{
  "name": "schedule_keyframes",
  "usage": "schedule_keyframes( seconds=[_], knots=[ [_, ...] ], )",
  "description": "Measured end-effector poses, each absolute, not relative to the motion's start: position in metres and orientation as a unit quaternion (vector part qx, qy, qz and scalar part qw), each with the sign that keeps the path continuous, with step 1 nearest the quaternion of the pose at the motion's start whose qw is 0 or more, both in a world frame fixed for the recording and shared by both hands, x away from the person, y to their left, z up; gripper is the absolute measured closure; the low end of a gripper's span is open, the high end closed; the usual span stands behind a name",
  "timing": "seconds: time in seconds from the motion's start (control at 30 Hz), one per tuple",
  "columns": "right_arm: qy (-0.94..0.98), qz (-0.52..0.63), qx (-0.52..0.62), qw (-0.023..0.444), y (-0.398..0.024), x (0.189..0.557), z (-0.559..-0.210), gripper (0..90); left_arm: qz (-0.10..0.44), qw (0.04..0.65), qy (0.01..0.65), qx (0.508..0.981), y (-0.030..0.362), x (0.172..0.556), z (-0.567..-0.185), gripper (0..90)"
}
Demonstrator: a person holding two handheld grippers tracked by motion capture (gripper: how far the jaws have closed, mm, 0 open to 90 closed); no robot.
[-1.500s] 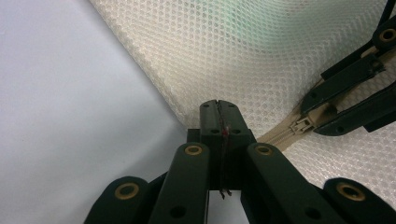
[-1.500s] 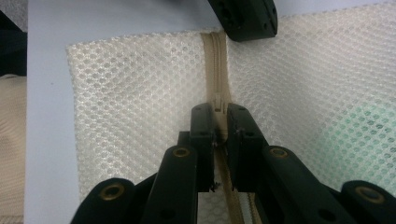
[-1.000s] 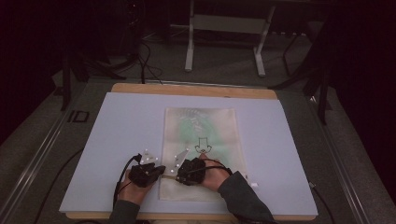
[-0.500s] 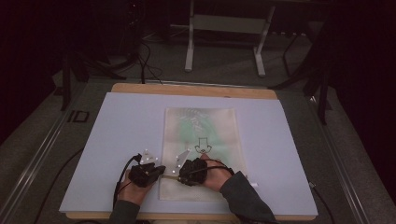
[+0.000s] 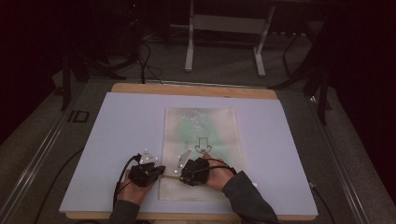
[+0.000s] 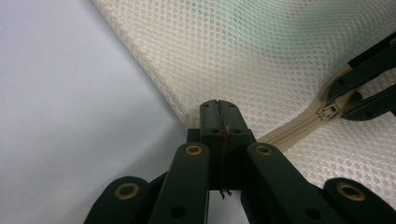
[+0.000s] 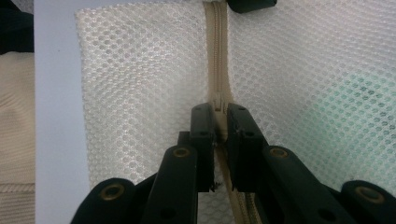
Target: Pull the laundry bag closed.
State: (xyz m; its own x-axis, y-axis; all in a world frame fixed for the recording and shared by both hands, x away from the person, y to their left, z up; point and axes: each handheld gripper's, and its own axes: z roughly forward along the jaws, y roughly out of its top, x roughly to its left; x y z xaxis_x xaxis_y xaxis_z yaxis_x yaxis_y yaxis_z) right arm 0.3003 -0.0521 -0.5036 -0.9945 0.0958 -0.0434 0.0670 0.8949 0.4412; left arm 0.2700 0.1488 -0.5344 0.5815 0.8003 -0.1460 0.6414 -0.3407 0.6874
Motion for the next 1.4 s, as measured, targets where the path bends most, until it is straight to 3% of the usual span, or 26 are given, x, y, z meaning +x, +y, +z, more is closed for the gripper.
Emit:
schedule_keyframes(
  seconds=[1.4],
  knots=[
    [0.974, 0.219, 0.041, 0.028, -0.067, 0.304, -0.5, 82.2, 0.105, 0.364, 0.447, 0.811, 0.149, 0.271, -0.534, 89.4]
  ],
)
